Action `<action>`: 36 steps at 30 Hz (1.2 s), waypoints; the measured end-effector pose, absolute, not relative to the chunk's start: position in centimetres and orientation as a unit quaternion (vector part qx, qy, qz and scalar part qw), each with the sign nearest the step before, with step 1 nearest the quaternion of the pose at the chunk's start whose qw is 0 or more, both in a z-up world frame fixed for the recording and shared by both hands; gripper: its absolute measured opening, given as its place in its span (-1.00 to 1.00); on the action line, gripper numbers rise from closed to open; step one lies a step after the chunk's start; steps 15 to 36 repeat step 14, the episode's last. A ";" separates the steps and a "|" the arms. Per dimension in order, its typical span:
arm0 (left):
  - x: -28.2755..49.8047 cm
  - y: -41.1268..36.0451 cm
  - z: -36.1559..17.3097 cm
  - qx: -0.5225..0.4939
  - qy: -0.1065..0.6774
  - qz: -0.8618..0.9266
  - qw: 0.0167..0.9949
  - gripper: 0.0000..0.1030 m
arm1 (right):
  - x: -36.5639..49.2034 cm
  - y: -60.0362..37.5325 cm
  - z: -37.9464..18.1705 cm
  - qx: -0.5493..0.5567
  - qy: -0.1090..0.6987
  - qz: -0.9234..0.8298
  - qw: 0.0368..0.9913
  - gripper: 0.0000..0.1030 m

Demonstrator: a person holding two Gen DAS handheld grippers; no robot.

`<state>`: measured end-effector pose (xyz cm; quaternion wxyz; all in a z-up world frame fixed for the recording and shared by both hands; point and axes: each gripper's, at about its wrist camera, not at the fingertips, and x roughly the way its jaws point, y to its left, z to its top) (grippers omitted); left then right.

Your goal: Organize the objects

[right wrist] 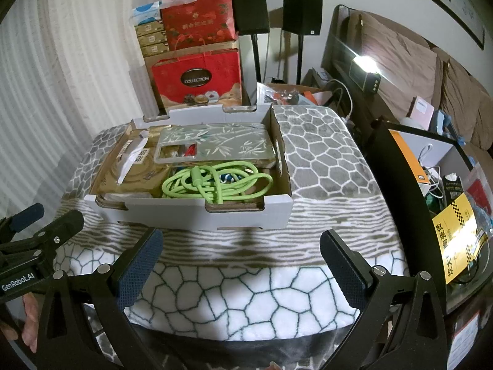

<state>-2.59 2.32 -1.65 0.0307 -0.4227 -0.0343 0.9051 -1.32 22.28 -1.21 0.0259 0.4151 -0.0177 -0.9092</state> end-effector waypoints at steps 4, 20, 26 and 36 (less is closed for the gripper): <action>-2.6 2.4 -1.7 -0.423 -0.034 0.905 0.031 0.99 | -1.3 22.2 -1.1 0.416 -0.017 -0.909 0.026 0.99; -2.7 2.5 -1.6 -0.419 -0.027 0.907 0.026 0.99 | -1.3 22.2 -1.1 0.416 -0.017 -0.909 0.026 0.99; -2.7 2.5 -1.6 -0.419 -0.027 0.907 0.026 0.99 | -1.3 22.2 -1.1 0.416 -0.017 -0.909 0.026 0.99; -2.7 2.5 -1.6 -0.419 -0.027 0.907 0.026 0.99 | -1.3 22.2 -1.1 0.416 -0.017 -0.909 0.026 0.99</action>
